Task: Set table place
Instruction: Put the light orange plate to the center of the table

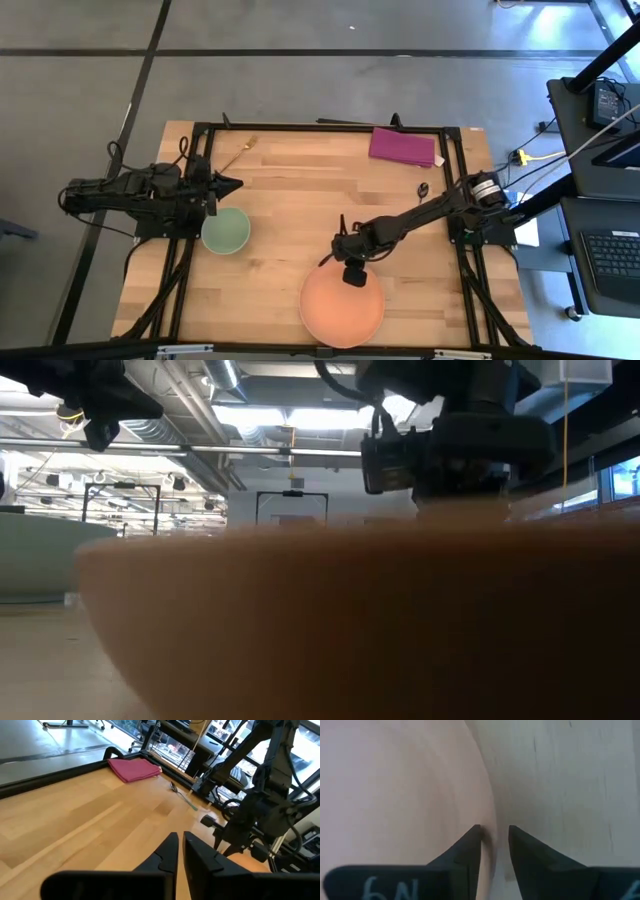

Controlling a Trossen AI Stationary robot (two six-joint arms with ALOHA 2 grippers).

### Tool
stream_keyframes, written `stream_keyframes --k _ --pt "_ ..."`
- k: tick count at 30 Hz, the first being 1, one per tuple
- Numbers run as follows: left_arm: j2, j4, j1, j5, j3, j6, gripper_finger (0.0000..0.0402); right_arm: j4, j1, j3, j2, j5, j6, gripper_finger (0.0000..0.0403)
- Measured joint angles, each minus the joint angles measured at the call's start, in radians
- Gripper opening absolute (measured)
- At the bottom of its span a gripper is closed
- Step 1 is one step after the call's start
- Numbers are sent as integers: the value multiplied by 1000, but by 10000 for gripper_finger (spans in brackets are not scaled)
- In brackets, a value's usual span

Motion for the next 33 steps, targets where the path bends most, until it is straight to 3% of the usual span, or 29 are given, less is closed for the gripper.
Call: stream_keyframes --k 3,8,11,14,17,24,29,33 --pt "0 0 0 0 0 0 28 29 0 0 6 1 -23 80" --pt "0 0 0 -1 0 4 36 94 -1 7 -5 4 -70 14" --pt "0 1 0 -1 0 6 40 41 -1 55 -5 17 -103 14" --pt "0 1 0 -1 0 7 44 -77 0 139 -5 103 -138 8" --pt "0 1 0 -1 0 8 47 -238 -21 262 -5 176 -189 7" --pt "0 1 0 -2 0 8 39 -417 -104 548 -4 255 -332 7" --pt "0 1 0 -2 0 8 29 -484 -218 652 -5 234 -362 7" --pt "0 -1 0 -2 0 8 22 -495 -315 622 -5 147 -355 7"
